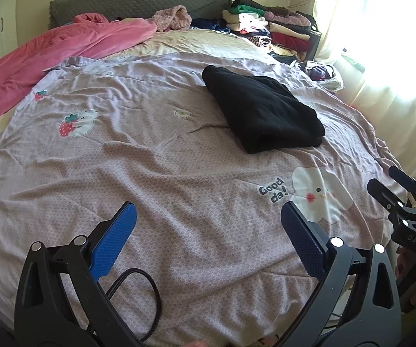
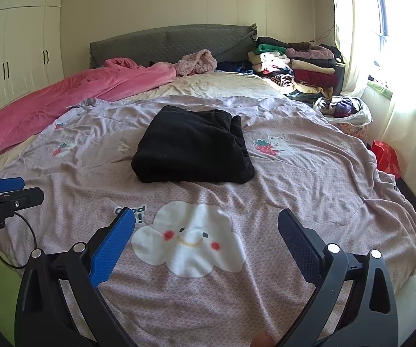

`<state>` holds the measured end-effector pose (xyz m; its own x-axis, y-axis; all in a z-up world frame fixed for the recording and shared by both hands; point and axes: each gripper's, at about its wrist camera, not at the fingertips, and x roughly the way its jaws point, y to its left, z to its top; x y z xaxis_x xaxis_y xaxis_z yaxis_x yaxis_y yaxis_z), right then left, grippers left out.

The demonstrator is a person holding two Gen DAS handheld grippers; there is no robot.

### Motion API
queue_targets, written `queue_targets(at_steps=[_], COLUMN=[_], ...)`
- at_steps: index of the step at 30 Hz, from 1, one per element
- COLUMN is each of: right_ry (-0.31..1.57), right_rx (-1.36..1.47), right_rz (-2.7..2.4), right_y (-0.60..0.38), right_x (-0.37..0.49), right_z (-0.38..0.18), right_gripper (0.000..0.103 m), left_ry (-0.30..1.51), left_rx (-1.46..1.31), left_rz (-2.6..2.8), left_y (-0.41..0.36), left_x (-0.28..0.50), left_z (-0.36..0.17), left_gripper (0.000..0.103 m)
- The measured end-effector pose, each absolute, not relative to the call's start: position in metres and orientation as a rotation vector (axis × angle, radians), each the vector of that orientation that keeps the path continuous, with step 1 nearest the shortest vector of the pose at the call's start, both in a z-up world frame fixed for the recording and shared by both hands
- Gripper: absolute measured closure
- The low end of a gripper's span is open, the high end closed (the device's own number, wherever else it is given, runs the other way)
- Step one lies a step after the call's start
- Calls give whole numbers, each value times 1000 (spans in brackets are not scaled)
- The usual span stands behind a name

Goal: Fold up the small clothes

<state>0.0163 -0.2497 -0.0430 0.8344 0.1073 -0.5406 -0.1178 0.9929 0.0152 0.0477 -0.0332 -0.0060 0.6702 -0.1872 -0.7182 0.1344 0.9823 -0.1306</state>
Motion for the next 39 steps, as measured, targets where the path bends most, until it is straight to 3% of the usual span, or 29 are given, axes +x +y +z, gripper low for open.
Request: queue_targets(at_steps=[39], right_ry=[584], right_rx=[-6], right_rz=[130], right_y=[-244], right_x=[15], right_z=[-42], right_gripper=[4], left_ry=[833], left_rx=[-96], left_rz=[-181], left_y=[-31], left_x=[43], left_z=[-9], left_gripper=[9])
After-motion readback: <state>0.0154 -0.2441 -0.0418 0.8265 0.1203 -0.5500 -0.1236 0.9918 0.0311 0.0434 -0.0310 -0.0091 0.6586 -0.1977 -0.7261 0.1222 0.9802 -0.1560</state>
